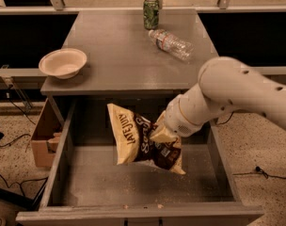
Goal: Pick brown chip bag from top drawer and place on counter
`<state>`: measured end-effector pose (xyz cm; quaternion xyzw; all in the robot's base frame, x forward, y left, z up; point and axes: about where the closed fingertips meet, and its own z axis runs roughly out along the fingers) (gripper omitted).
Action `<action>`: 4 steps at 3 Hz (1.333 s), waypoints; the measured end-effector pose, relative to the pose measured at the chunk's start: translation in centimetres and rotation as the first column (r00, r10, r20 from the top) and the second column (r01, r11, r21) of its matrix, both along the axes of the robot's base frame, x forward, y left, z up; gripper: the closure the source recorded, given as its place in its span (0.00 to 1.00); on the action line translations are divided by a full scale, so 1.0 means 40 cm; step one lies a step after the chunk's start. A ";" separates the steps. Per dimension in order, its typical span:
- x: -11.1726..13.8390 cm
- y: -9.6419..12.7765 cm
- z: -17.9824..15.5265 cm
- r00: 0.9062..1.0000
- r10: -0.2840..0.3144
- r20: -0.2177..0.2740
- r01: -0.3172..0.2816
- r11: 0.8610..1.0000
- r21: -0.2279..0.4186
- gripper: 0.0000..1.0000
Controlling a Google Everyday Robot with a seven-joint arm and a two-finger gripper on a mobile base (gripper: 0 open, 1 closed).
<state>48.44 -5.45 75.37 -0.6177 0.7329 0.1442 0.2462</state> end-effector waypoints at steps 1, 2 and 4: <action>-0.024 0.019 0.188 0.997 0.050 0.052 -0.044 0.992 -0.115 1.00; -0.046 0.029 0.365 0.994 0.060 0.087 -0.041 0.978 -0.205 1.00; 0.051 0.081 0.657 0.986 -0.067 0.152 0.117 0.932 -0.344 1.00</action>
Offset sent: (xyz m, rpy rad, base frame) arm -0.0320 0.0138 0.2485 -0.3243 -0.1249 0.0257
